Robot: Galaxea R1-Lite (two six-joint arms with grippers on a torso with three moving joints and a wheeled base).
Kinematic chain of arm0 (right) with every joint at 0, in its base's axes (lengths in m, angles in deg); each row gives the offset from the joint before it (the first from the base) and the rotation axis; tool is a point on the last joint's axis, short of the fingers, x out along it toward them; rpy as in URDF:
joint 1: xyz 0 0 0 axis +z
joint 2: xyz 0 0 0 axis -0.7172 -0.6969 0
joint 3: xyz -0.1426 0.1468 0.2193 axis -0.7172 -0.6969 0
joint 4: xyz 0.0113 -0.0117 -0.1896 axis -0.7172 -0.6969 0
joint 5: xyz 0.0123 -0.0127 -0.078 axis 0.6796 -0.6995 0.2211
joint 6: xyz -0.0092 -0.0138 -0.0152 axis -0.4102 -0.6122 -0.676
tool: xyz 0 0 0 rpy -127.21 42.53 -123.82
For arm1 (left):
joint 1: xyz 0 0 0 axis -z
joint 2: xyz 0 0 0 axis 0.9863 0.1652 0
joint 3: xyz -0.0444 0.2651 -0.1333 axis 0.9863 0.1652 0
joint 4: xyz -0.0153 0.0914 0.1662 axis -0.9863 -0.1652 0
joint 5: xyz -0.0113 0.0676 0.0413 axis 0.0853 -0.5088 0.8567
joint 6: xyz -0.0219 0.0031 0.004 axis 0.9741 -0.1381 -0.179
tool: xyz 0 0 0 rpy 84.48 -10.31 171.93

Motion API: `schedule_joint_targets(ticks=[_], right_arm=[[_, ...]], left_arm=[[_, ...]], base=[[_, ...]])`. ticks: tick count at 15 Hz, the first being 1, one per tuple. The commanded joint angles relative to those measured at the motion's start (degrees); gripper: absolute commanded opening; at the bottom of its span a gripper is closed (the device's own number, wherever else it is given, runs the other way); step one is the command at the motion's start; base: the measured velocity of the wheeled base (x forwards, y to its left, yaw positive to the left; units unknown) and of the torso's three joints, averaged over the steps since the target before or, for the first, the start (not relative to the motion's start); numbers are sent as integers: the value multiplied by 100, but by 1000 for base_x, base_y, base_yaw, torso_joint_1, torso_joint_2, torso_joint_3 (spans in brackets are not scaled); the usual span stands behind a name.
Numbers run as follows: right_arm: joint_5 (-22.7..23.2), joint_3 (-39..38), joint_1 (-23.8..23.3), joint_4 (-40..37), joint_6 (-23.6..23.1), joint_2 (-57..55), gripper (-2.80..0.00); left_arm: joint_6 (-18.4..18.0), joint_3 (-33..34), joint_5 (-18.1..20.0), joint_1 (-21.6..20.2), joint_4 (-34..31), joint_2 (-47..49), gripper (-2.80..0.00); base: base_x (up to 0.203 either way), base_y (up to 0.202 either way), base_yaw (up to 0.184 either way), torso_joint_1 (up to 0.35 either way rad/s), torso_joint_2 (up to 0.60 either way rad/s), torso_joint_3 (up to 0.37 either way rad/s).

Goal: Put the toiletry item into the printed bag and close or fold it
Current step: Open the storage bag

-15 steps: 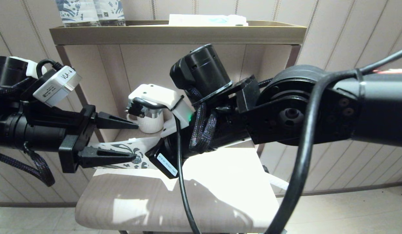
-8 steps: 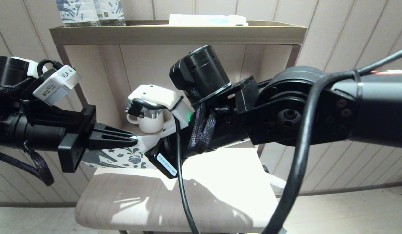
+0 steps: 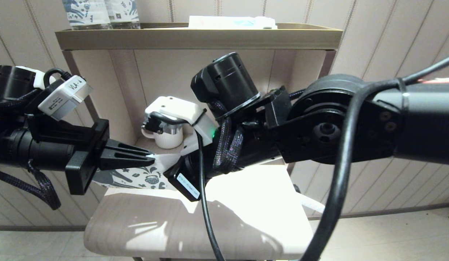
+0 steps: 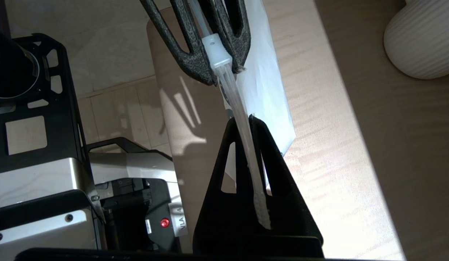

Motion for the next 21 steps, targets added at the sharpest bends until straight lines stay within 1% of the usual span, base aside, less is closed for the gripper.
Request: schedule_joint_targets(ticks=[1,7,12,18,21], right_arm=[[2,-118,-26,-19,-13,153,-280],[0,-703,-344,15,-13,871,-280],[-7,-1162,-519,1,-28,1394,-280],[13,-2070,-721,72,-17,2029,-280],[79,-2392,-838,124,-13,2267,-280]], left_arm=[[-14,-8,32,-5,-7,-3,-280],[-29,-11,4,-11,-7,-3,-280],[-46,7,-13,-11,1,6,-280],[-55,24,-22,-11,1,-3,-280],[-136,59,-31,-11,9,41,-280]], base=[[0,0,0,0,0,0],[0,0,0,0,0,0],[0,0,0,0,0,0],[0,0,0,0,0,0],[0,0,0,0,0,0]])
